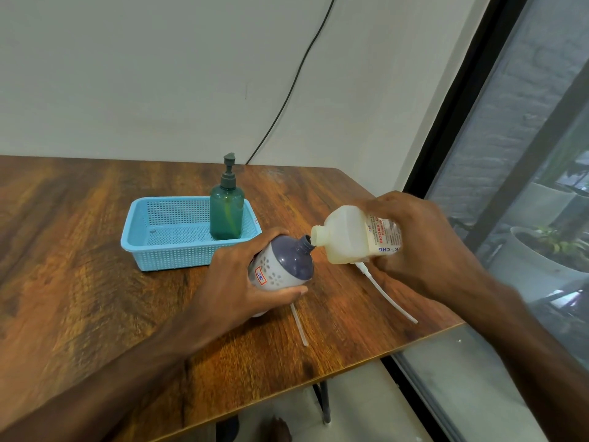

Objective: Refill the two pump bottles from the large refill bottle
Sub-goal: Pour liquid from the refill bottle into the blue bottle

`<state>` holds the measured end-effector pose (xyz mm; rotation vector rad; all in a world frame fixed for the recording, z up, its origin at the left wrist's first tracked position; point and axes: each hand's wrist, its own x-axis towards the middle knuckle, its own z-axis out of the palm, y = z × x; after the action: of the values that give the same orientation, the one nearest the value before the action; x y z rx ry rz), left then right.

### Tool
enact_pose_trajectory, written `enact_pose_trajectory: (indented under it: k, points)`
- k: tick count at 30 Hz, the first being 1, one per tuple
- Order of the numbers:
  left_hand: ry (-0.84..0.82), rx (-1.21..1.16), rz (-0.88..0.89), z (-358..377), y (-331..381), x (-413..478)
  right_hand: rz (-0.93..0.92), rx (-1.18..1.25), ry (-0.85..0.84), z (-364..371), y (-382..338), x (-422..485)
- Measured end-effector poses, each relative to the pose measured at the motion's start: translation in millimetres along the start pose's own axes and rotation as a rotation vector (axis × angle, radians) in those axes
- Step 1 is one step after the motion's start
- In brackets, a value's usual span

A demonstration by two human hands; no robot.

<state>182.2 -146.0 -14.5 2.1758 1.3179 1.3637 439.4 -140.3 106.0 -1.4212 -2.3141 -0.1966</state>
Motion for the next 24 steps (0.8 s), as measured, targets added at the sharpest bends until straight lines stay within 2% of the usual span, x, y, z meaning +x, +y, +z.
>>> enact_pose_trajectory:
  k: [16,24]
  points:
    - [0.014,-0.019,0.025,-2.4,4.9,0.1,-0.001,-0.007,-0.023,-1.1,-1.3,1.4]
    - [0.014,-0.019,0.051,-3.5,7.9,0.6,-0.046,-0.008,0.018,-2.4,-2.2,0.7]
